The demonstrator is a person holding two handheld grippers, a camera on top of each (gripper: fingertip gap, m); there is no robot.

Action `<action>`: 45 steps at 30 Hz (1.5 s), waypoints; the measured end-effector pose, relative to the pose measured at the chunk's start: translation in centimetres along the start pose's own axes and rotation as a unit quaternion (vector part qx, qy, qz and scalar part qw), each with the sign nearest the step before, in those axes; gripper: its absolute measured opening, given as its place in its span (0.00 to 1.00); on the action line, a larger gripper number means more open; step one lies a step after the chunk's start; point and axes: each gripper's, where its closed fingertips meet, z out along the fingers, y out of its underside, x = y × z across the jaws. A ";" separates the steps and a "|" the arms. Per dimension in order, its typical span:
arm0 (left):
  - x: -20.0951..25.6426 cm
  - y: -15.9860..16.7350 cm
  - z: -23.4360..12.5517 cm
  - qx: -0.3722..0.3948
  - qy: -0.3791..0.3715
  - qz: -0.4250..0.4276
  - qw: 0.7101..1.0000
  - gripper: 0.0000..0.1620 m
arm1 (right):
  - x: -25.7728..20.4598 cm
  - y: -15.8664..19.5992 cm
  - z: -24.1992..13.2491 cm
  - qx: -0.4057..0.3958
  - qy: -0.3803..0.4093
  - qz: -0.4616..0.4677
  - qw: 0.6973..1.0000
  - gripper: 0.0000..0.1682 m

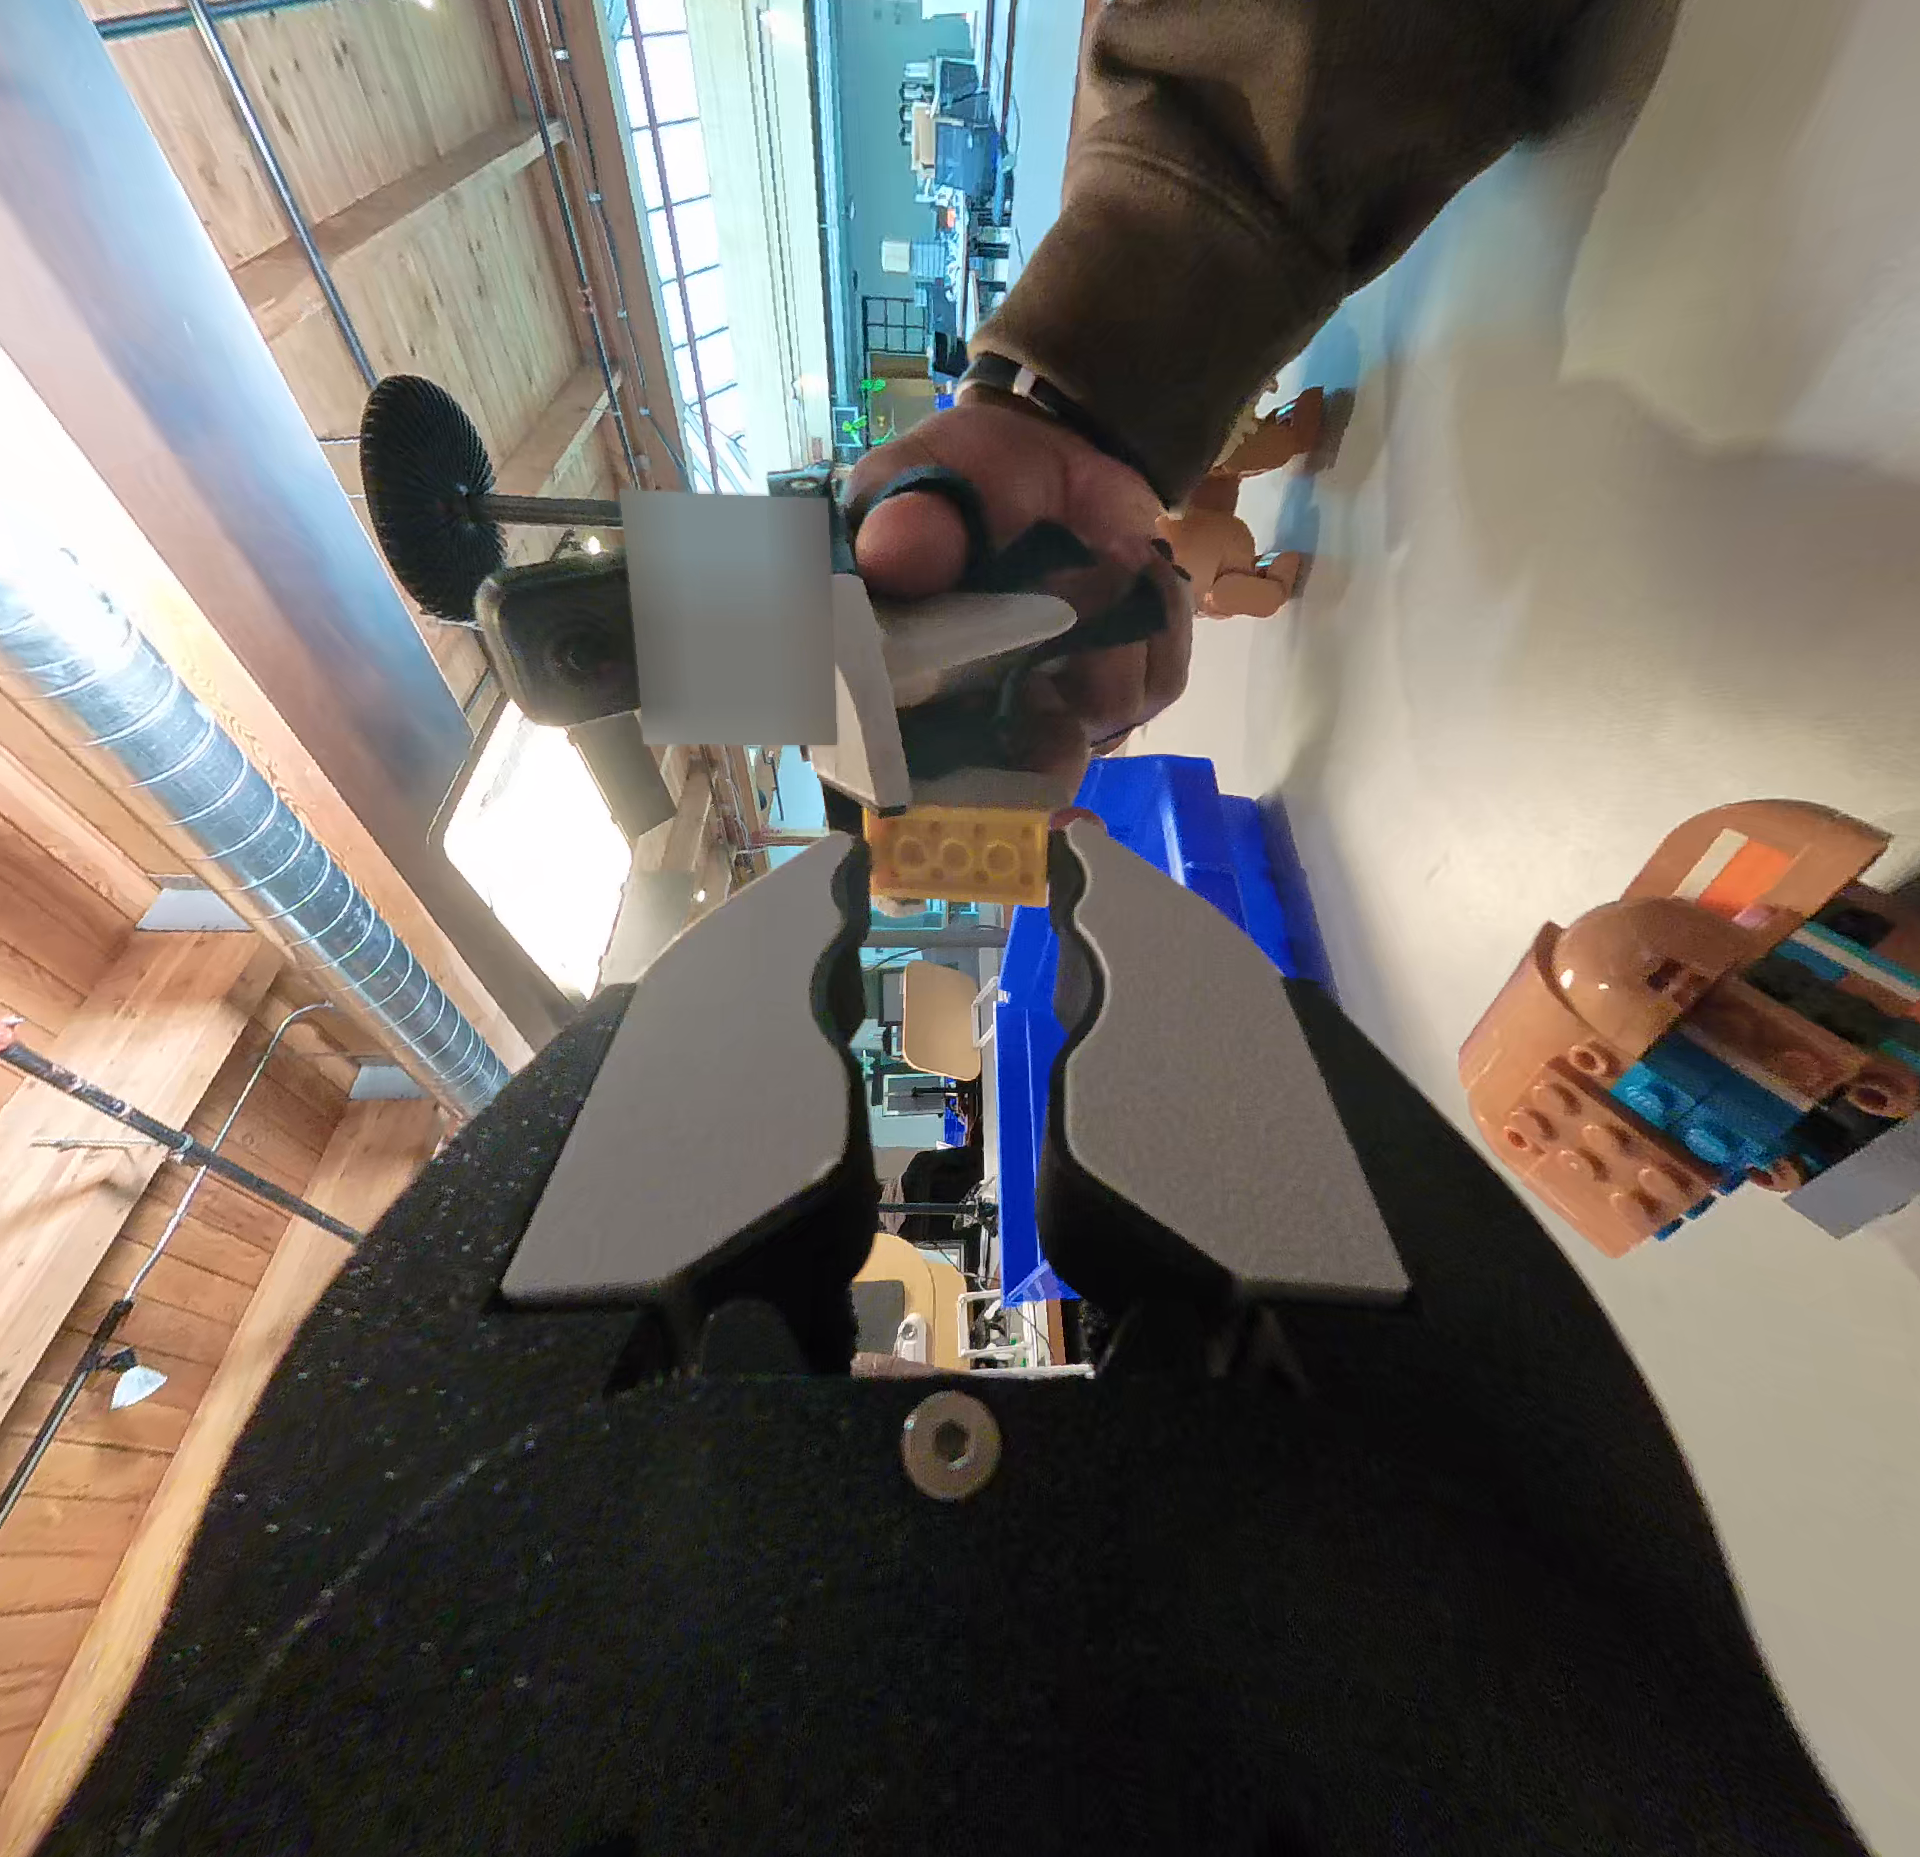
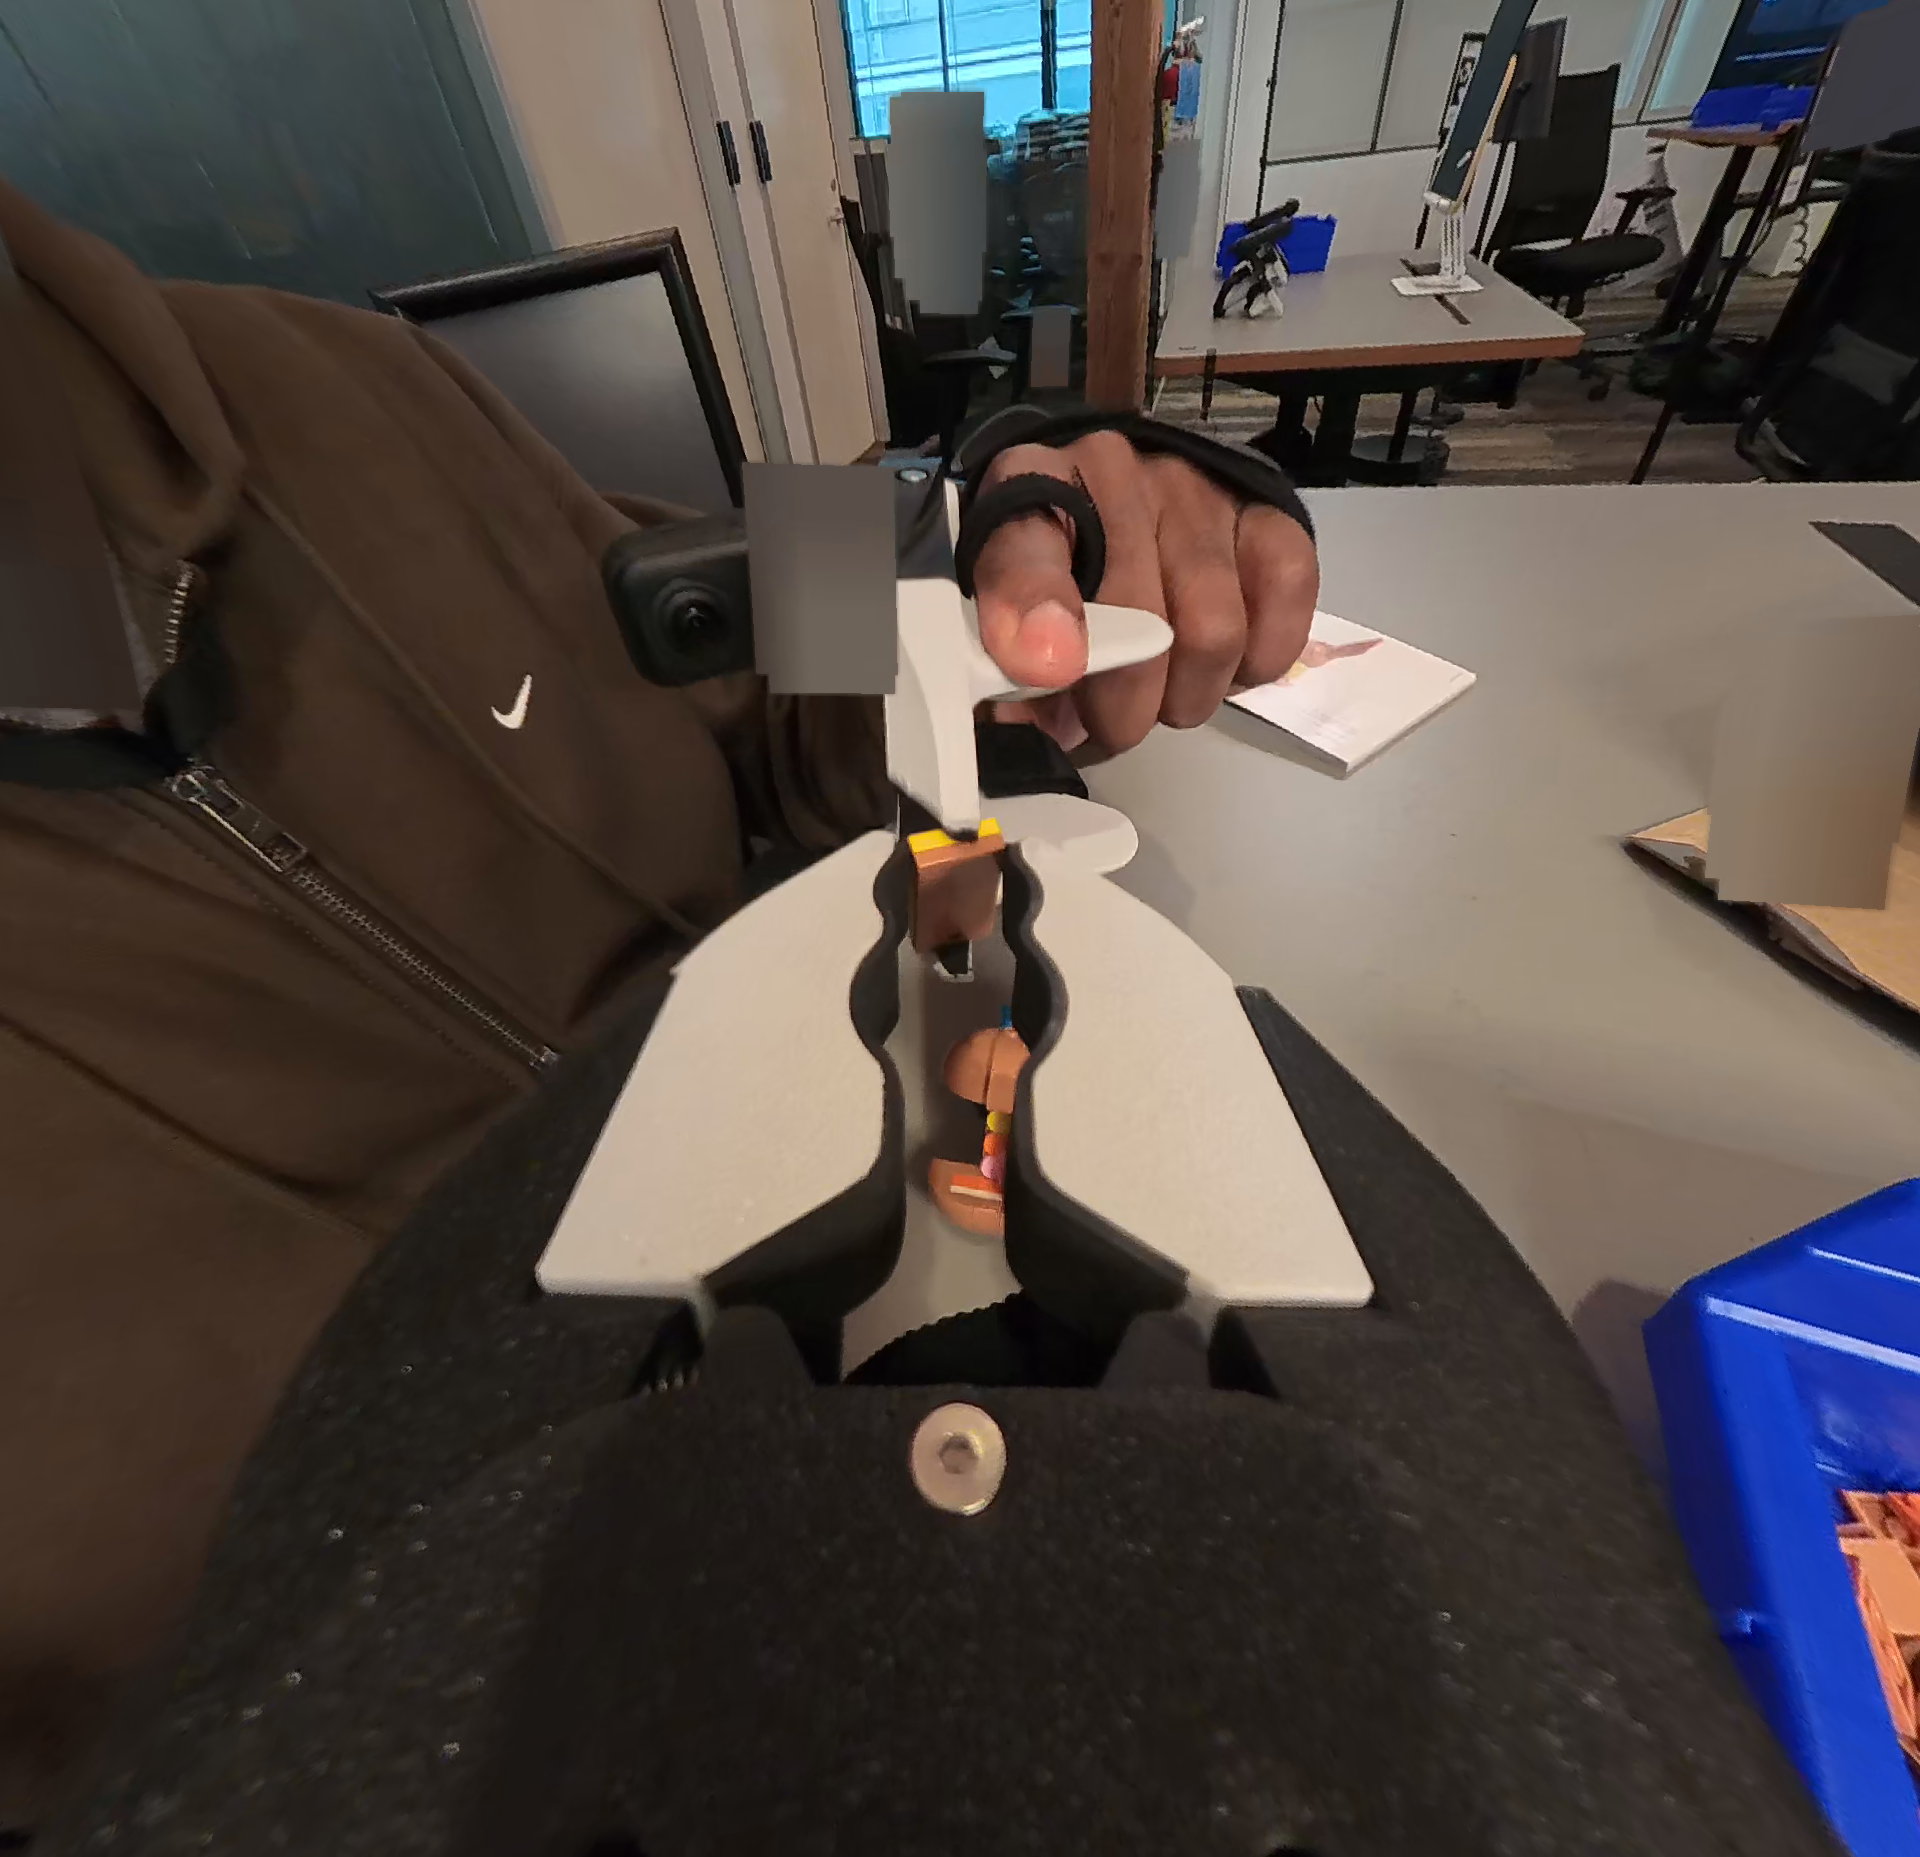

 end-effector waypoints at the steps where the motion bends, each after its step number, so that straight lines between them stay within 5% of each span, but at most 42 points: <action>1: -0.2 0.0 0.0 0.001 -0.006 -0.002 1.000 0.20 | 0.0 -0.2 0.0 0.007 -0.002 0.001 1.000 0.09; 13: -0.8 -0.3 -0.1 0.011 -0.032 -0.033 0.999 0.20 | -0.2 -0.7 -0.3 0.041 -0.009 0.007 0.999 0.08; 14: -0.9 -0.3 -0.2 0.011 -0.033 -0.036 0.999 0.20 | -0.4 -0.8 -0.6 0.047 -0.014 0.006 0.999 0.00; 20: -2.8 -0.1 -1.6 0.025 -0.066 -0.067 0.995 0.20 | 1.2 -3.0 -3.5 0.131 0.034 0.017 0.991 0.00; 28: -2.0 -1.1 -0.9 0.028 -0.063 -0.035 0.997 0.20 | -0.8 -1.7 -0.5 0.091 -0.021 0.012 0.996 0.15; 45: -1.4 -1.2 -0.5 0.028 -0.063 -0.020 0.997 0.21 | -1.1 -1.3 0.2 0.077 -0.024 -0.001 0.997 0.09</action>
